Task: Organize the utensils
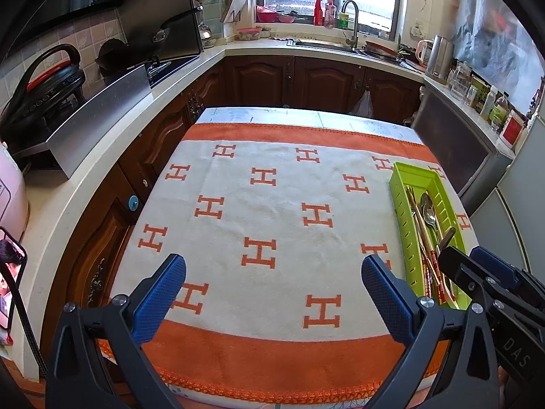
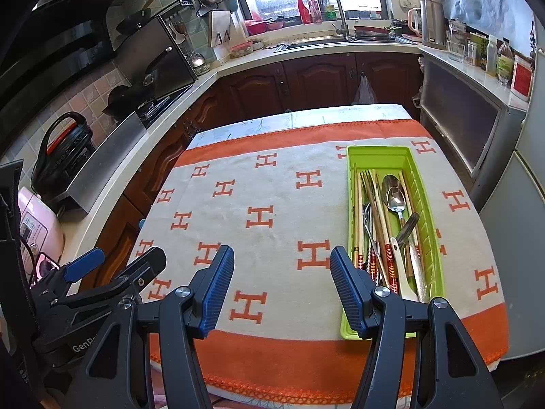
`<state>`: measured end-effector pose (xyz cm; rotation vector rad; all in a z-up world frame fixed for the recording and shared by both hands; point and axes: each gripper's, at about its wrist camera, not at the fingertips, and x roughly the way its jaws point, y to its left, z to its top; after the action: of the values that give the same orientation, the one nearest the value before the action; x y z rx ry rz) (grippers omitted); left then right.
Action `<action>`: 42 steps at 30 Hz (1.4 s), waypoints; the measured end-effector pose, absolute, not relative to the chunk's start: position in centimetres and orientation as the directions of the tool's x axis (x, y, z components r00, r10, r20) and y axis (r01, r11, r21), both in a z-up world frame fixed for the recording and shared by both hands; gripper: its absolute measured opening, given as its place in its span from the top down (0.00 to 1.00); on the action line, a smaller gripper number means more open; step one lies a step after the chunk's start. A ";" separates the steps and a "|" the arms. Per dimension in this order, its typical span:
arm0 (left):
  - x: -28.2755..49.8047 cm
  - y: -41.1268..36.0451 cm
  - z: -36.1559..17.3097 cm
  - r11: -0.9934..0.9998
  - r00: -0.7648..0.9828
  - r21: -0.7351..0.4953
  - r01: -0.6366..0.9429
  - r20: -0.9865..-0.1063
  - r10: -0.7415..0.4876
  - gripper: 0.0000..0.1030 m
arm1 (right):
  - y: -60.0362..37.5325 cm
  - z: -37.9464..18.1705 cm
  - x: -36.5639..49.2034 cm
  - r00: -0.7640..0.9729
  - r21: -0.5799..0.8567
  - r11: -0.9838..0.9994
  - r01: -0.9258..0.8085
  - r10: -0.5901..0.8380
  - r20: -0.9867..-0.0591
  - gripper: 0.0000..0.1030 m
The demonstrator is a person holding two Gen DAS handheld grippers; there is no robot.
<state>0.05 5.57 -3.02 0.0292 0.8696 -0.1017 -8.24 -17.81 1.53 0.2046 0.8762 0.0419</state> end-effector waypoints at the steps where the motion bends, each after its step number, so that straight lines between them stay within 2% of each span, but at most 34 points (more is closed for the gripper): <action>1: 0.0 5.7 -3.0 0.995 0.641 -0.017 0.101 -0.764 -0.078 0.01 | -17.8 1.5 -8.2 0.641 0.195 0.980 0.046 0.121 -0.758 0.42; 42: 0.1 5.9 -3.1 0.994 0.643 -0.004 0.109 -0.763 -0.073 0.01 | -17.4 1.2 -8.0 0.634 0.199 0.979 0.047 0.124 -0.763 0.42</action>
<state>0.14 5.94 -3.06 0.0437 0.8668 -0.1035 -8.02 -17.37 1.17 0.2077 0.8841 0.0445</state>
